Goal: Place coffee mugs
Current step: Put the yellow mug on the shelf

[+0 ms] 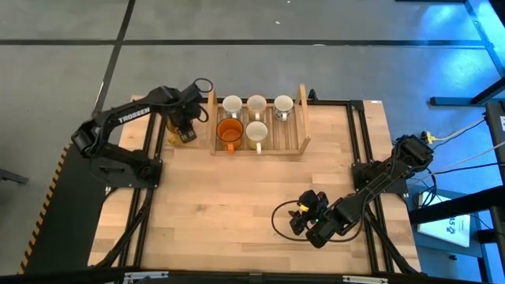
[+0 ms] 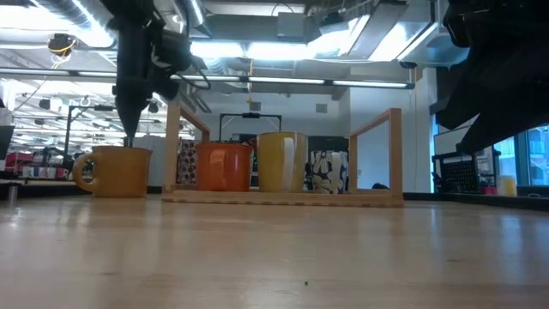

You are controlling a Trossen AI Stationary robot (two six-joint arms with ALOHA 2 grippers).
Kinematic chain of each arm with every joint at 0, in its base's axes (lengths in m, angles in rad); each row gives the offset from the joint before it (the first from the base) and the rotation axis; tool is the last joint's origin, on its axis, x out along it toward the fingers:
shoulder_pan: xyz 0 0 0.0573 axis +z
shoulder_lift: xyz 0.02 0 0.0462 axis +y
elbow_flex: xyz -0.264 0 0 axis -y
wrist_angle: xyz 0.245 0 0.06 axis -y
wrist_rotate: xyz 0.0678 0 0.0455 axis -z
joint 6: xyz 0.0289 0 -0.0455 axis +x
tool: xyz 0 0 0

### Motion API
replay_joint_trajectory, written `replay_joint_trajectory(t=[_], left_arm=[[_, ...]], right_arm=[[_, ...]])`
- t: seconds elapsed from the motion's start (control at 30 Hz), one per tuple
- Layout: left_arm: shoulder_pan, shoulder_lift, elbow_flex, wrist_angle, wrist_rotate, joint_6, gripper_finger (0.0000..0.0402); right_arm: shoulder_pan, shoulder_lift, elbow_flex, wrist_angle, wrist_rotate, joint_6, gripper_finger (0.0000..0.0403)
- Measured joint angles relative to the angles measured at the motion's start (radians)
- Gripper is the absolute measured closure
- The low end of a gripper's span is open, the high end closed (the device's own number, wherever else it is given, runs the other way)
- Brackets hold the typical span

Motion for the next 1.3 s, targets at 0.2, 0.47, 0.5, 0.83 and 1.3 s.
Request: replay_joint_trajectory(t=[0.2,0.47,0.5,0.83,1.3], left_arm=[[0.000,0.000,-0.081,0.052,0.003,0.025,0.0279],[0.020,0.000,-0.177,0.159,-0.015,0.047,0.0279],[0.024,0.000,-0.184,0.164,-0.015,0.052,0.0279],[0.059,-0.001,-0.193,0.176,-0.011,0.094,0.0379],[-0.068,-0.098,-0.095,-0.073,-0.007,-0.058,0.0386]], right_arm=[[0.000,0.000,0.000,0.000,0.002,0.000,0.0174],[0.000,0.000,0.000,0.001,0.010,0.000,0.0174],[0.000,0.000,0.000,0.002,0.010,0.000,0.0174],[0.000,0.000,0.000,0.009,0.010,0.000,0.0174],[0.000,0.000,0.000,0.019,0.010,0.000,0.0174]])
